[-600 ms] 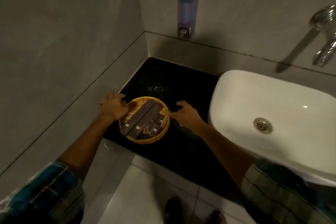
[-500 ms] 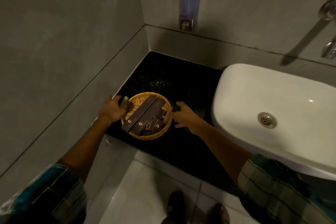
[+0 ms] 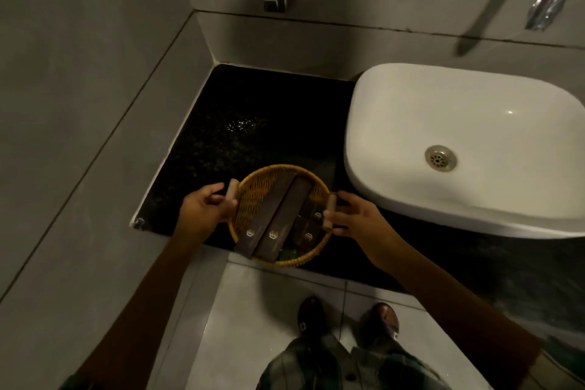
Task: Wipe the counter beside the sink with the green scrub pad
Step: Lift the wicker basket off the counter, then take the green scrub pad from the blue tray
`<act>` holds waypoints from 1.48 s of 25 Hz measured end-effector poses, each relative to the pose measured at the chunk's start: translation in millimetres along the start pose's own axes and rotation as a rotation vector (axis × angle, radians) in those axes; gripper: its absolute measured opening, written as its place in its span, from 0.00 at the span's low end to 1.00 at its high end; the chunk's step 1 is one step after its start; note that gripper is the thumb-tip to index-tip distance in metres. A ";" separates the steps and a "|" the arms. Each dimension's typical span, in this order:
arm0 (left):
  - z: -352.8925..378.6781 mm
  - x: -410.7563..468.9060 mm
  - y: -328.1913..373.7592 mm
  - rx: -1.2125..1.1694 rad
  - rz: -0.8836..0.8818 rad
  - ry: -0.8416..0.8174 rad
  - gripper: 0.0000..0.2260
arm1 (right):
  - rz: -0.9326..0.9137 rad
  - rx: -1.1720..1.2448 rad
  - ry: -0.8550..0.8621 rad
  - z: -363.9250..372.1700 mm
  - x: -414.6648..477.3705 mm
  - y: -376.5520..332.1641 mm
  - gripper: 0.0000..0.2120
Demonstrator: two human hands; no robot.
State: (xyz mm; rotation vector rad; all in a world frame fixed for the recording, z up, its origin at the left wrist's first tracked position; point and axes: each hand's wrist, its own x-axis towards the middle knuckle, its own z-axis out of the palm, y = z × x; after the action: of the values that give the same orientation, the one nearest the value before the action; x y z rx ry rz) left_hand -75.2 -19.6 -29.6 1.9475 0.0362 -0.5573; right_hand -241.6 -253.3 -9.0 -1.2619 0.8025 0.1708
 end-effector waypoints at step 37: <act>703.7 -257.6 133.9 1.324 1.072 -1.109 0.35 | 0.583 -0.733 0.756 -628.6 -133.7 82.7 0.41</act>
State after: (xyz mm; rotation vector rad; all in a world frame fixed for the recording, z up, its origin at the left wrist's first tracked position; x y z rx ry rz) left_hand -524.8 -633.6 -45.4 2.0307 -2.3954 -0.8907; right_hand -660.6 -746.6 -39.2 -1.7715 1.8761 0.5054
